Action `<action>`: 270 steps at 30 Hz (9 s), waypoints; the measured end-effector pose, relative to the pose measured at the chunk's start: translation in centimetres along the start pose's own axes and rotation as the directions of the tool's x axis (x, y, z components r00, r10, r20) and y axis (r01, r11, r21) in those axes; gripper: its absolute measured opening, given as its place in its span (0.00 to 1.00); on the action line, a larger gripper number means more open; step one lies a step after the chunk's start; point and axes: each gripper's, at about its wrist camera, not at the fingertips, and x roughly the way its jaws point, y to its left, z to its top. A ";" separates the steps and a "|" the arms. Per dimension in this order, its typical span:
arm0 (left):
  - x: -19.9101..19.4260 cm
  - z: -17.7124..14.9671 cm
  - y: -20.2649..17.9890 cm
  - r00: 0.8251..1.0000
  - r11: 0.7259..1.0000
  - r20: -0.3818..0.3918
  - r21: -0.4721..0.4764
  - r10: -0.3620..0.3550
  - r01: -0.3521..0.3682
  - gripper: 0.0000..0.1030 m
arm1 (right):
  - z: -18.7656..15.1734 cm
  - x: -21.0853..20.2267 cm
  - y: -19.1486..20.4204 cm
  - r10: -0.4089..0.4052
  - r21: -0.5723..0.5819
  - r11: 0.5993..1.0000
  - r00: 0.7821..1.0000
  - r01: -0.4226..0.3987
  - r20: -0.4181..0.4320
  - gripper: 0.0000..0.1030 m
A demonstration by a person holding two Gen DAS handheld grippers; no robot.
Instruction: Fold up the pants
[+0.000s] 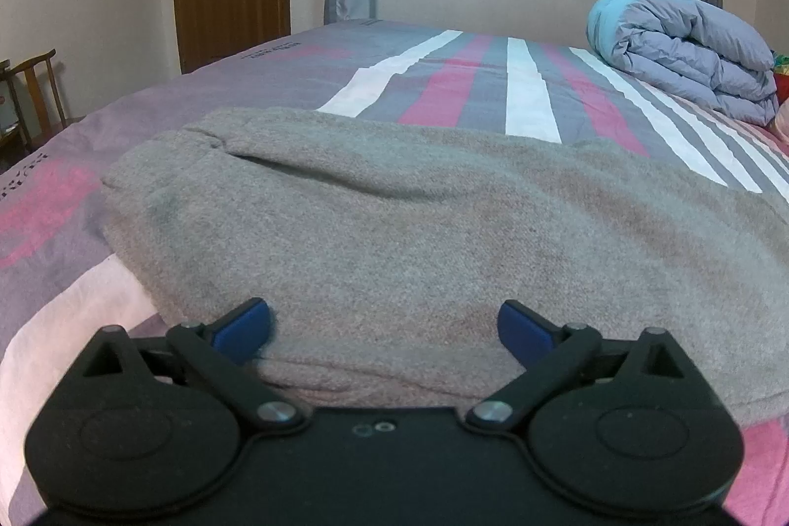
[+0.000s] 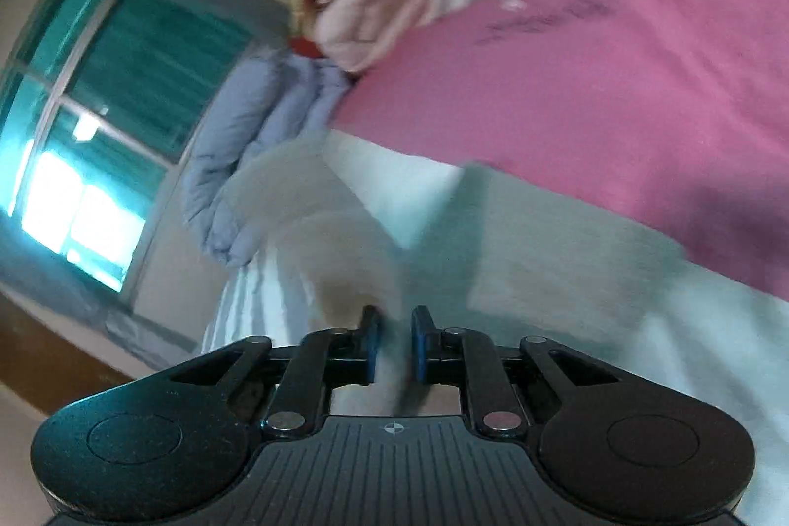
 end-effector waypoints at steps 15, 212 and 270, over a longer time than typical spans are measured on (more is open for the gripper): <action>0.2 0.0 0.3 1.000 1.000 -0.004 -0.002 -0.017 0.017 0.91 | 2.7 -5.0 1.9 -0.014 -0.109 0.994 1.000 0.016 0.019 0.04; -1.8 2.5 6.2 0.996 0.997 0.080 -0.067 -0.041 0.046 0.69 | -22.7 0.7 19.6 -0.046 -0.776 0.583 0.943 -0.242 -0.328 0.05; -4.0 -1.4 7.7 0.997 0.962 0.074 -0.272 -0.014 0.034 0.93 | 0.9 -8.7 1.9 -0.057 -0.190 0.980 0.998 0.062 0.031 0.17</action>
